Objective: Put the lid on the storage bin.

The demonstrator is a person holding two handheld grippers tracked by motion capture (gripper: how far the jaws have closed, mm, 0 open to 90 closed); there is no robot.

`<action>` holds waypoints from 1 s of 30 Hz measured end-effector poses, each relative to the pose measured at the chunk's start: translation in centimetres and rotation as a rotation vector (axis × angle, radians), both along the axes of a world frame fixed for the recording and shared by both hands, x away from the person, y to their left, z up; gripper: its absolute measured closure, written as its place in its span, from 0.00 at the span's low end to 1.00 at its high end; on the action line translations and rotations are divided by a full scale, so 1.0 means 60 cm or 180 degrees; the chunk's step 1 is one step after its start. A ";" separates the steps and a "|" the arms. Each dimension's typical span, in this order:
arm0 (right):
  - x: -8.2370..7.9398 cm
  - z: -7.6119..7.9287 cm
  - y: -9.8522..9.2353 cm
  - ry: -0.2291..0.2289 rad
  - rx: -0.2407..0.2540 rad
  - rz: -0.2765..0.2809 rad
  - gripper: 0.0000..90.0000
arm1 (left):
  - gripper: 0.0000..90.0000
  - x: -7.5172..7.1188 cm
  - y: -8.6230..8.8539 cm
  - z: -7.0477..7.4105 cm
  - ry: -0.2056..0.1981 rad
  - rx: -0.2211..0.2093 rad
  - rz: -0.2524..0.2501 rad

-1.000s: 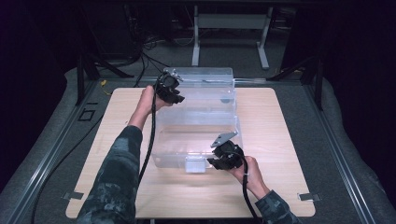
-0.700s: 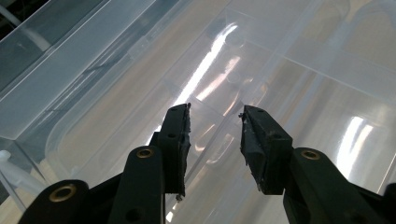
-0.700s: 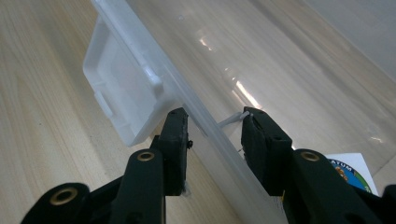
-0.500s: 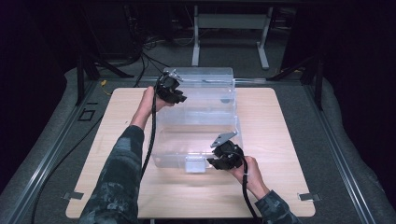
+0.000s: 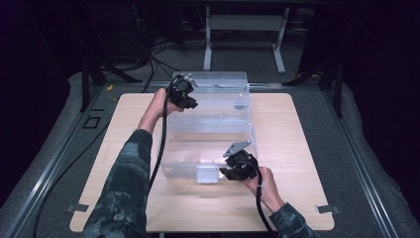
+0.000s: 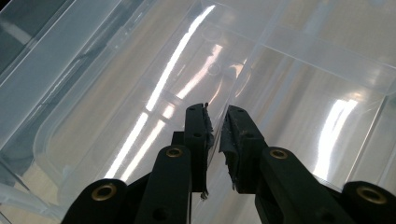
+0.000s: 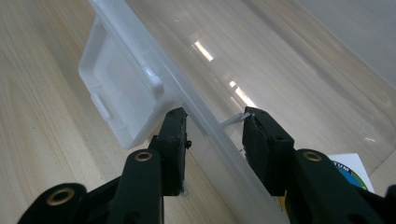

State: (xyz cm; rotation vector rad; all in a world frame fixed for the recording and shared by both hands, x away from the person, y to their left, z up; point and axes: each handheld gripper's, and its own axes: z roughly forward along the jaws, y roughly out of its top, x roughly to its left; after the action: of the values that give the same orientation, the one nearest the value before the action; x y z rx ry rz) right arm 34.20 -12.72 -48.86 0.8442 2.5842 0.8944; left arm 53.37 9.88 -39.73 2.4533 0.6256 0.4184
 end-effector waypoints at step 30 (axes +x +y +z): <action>-0.001 -0.005 0.006 -0.0016 0.0000 -0.0048 0.64 | 0.90 -0.059 0.013 0.037 -0.0079 -0.0105 -0.0229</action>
State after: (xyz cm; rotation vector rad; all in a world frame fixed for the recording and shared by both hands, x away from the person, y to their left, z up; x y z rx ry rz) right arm 34.17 -12.35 -49.16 0.8592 2.5699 0.8913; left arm 49.84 10.67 -37.50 2.4275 0.5280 0.4061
